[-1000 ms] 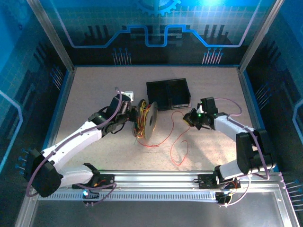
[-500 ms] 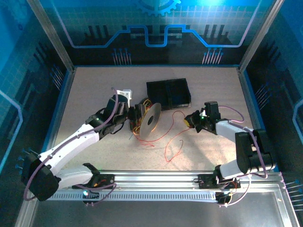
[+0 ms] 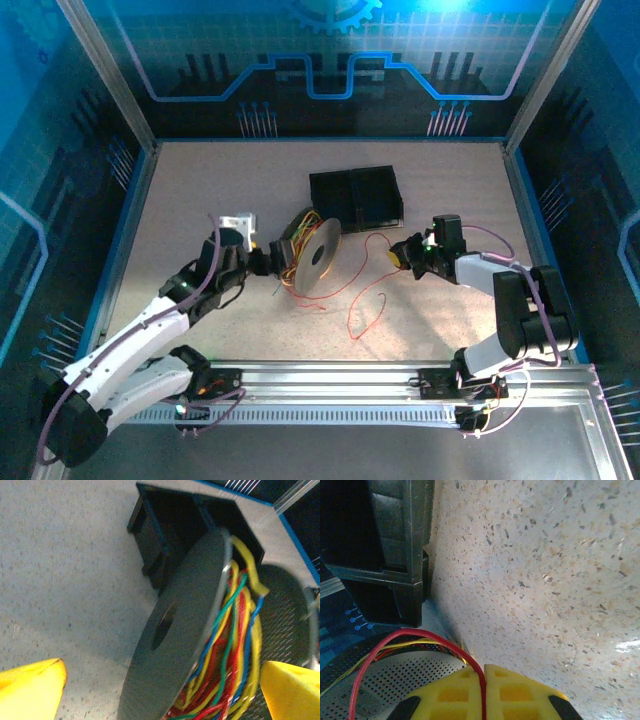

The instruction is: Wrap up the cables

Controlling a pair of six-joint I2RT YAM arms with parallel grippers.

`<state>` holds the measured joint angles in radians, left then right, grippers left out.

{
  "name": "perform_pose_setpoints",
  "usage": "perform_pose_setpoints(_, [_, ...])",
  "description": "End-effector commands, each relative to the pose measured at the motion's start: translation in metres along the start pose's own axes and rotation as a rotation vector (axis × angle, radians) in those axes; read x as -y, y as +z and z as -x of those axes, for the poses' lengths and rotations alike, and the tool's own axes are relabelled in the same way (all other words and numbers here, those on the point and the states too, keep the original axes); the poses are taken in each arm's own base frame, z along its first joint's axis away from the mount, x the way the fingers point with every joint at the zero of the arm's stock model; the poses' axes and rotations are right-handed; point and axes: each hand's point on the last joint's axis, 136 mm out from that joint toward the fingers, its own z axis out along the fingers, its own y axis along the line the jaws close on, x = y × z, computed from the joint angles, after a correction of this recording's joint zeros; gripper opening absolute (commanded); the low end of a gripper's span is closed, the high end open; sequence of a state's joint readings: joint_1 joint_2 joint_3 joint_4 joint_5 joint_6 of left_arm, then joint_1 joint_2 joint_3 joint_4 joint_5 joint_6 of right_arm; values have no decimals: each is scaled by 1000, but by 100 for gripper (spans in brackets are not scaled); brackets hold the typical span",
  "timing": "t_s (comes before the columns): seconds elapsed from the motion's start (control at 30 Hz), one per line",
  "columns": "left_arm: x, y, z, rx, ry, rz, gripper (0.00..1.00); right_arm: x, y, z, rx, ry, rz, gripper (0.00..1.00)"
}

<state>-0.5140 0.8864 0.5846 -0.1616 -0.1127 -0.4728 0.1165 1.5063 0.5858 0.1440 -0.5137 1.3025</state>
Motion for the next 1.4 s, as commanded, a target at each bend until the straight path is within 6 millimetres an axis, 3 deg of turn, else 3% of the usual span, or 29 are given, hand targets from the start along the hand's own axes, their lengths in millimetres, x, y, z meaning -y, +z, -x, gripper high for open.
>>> perform_pose_setpoints(0.0, [2, 0, -4, 58, -35, -69, 99, -2, 1, 1, -22, 18, 16, 0])
perform_pose_setpoints(0.1, [-2, 3, -11, 86, -25, -89, 92, -1, 2, 1, -22, 21, 15, 0])
perform_pose_setpoints(0.27, [-5, 15, -17, 80, 20, -87, 70, -3, 3, 1, -26, 16, 16, 0])
perform_pose_setpoints(0.5, [-5, 24, -21, 57, 53, -86, 52, -4, 3, 2, -29, 11, 14, 0])
perform_pose_setpoints(1.23, [-16, 37, -35, 1, 91, -28, 50, -8, 4, 2, -39, 8, 26, 0])
perform_pose_setpoints(1.3, [-14, 37, -35, -1, 96, -29, 44, -8, 4, 2, -40, 8, 26, 0])
perform_pose_setpoints(1.37, [-13, 38, -35, -7, 104, -28, 30, -8, 4, 2, -42, 9, 27, 0])
